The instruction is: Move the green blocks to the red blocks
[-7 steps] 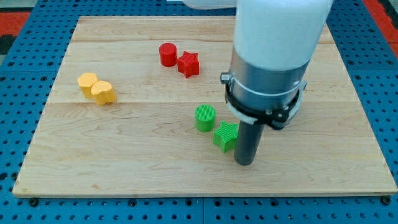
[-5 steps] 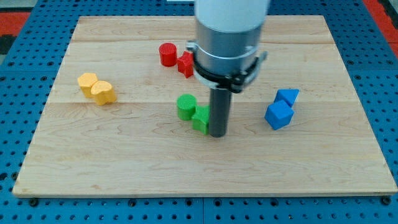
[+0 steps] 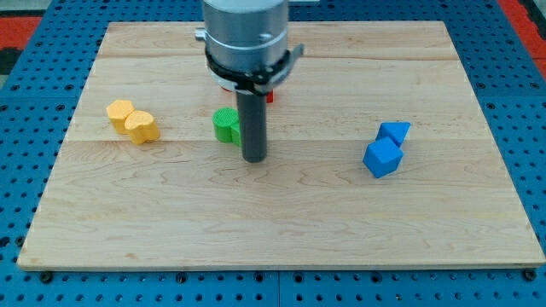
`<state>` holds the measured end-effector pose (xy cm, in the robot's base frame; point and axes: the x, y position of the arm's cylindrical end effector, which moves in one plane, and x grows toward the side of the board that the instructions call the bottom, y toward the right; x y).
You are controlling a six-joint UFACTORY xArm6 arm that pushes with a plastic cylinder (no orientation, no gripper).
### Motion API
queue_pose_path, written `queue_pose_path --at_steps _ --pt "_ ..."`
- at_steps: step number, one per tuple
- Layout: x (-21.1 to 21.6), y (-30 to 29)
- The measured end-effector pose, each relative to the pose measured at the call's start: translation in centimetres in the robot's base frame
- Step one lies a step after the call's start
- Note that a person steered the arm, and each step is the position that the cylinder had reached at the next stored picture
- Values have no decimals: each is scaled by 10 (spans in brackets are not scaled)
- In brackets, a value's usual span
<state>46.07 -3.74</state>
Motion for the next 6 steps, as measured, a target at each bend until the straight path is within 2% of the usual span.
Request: queue_pose_path --at_steps 3,4,6 --pt "-64 -54" --pt "-53 -98" --pt "-83 -65"
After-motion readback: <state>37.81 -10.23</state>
